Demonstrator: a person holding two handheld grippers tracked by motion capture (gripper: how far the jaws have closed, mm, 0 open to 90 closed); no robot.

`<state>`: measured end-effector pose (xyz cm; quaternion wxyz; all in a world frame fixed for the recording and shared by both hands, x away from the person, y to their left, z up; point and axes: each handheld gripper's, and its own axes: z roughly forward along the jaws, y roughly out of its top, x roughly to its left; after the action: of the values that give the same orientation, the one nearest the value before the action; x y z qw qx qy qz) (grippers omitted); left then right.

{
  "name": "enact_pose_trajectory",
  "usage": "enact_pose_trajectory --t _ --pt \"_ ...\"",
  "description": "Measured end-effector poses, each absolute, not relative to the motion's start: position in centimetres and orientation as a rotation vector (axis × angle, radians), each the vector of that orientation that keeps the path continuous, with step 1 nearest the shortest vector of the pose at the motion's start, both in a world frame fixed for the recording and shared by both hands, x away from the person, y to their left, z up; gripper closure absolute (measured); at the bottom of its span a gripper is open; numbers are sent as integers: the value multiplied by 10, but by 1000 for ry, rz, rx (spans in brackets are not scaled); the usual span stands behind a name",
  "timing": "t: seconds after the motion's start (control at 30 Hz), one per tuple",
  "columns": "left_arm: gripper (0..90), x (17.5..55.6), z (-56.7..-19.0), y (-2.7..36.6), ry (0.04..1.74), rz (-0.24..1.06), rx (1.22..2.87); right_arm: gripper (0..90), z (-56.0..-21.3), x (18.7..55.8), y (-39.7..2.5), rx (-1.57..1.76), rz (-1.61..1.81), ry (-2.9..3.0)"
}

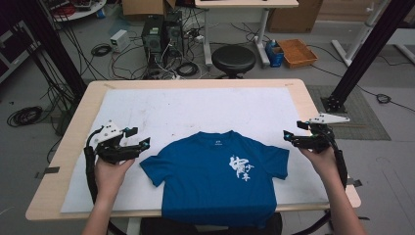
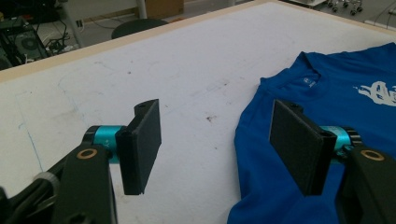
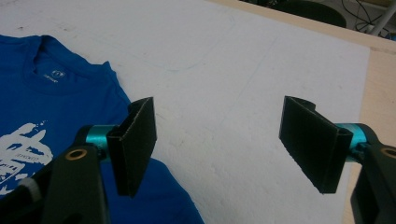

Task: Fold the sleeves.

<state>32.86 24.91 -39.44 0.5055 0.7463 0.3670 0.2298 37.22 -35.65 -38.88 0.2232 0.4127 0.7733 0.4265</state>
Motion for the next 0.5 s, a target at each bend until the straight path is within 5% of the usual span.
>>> enact_pose_trajectory --t 0.5 --pt "344 328 -401 253 899 514 1823 275 -391 376 -359 1157 1170 2129"
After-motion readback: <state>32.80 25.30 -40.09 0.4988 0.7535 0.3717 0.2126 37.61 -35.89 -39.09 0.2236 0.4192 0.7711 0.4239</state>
